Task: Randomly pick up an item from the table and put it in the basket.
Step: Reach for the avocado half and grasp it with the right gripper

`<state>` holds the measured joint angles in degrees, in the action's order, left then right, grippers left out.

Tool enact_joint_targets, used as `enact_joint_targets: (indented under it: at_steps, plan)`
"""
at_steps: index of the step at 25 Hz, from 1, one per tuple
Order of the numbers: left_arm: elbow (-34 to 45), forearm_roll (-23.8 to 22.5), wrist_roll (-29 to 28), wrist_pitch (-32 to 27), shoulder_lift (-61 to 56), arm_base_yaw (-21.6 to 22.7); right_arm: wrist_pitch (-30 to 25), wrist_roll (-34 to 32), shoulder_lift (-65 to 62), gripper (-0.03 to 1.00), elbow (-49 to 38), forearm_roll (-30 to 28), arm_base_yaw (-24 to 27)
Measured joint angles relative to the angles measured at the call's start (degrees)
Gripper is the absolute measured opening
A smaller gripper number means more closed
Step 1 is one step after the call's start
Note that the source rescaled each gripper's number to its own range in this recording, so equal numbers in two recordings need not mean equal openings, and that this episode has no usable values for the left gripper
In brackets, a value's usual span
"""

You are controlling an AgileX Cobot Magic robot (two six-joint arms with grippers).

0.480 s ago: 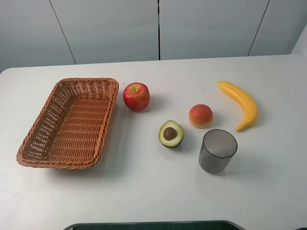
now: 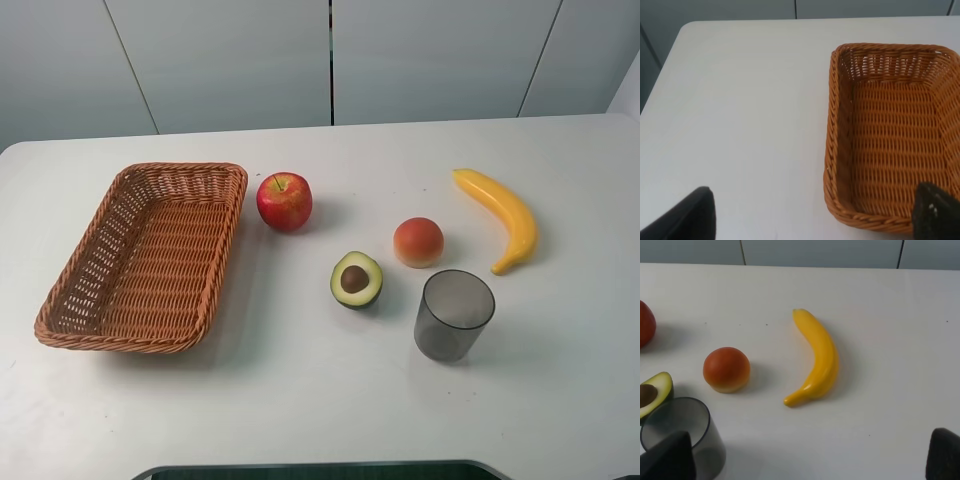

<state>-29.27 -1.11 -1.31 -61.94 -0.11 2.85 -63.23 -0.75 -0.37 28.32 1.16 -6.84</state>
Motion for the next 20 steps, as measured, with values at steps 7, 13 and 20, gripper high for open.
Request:
enact_joint_targets:
  at_steps: [7,13,20]
  plan:
    - [0.0,0.0,0.0,0.0,0.0,0.0,0.0,0.0,0.0,1.00,0.0,0.0,0.0]
    - [0.0,0.0,0.0,0.0,0.0,0.0,0.0,0.0,0.0,1.00,0.0,0.0,0.0]
    - [0.0,0.0,0.0,0.0,0.0,0.0,0.0,0.0,0.0,1.00,0.0,0.0,0.0]
